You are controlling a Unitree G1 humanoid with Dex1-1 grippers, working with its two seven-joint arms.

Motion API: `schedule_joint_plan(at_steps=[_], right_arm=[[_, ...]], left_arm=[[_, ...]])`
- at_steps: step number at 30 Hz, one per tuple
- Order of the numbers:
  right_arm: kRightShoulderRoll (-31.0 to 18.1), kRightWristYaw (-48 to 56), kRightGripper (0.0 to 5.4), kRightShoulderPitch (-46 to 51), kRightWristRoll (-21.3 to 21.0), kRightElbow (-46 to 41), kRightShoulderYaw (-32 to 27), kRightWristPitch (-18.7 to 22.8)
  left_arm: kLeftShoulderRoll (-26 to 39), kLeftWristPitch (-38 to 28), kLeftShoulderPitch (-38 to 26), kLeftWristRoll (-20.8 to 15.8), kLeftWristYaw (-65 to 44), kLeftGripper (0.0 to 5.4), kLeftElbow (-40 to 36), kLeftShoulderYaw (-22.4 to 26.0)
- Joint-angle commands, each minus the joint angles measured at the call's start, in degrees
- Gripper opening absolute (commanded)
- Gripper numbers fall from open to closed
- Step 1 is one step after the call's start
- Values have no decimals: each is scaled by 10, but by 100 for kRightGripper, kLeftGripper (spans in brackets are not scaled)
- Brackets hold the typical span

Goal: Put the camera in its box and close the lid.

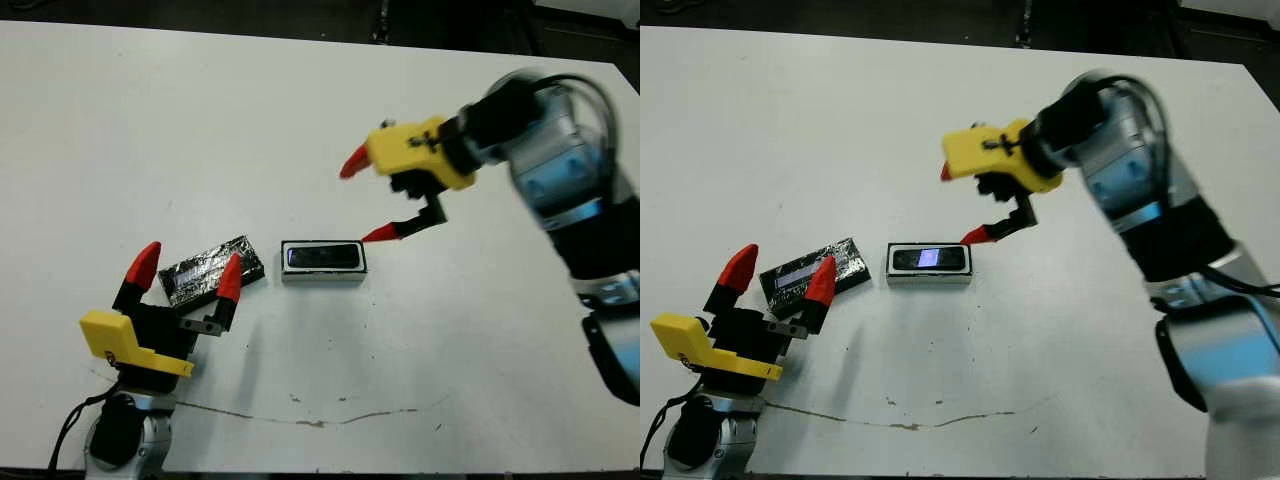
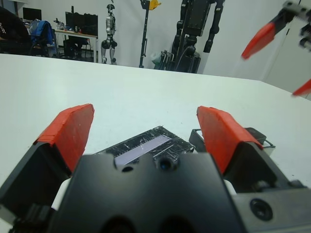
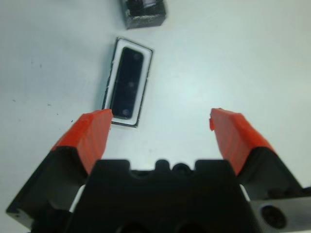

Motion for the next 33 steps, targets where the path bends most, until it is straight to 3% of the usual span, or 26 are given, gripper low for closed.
schedule_joint_plan(at_steps=[1,4,9,16,22,25,33], right_arm=[[-27,-30,540,24,40,-23,-63,13],[-33,-107,540,82,54,-93,-119,69],[-7,-253,531,222,60,-211,-180,103],[87,-421,439,377,56,-251,-172,15],[112,-481,346,409,20,-224,-129,-75],[116,-497,302,412,3,-215,-111,-97],[138,-511,173,405,2,-196,-81,-102]], left_arm=[[3,4,6,-1,0,540,3,1],[3,3,6,2,1,540,3,1],[3,8,6,-5,-1,540,1,0],[7,3,3,-7,-4,540,3,3],[9,9,1,-13,-6,540,-1,4],[8,9,1,-15,-6,540,-2,3],[10,3,-1,-14,-9,540,3,3]])
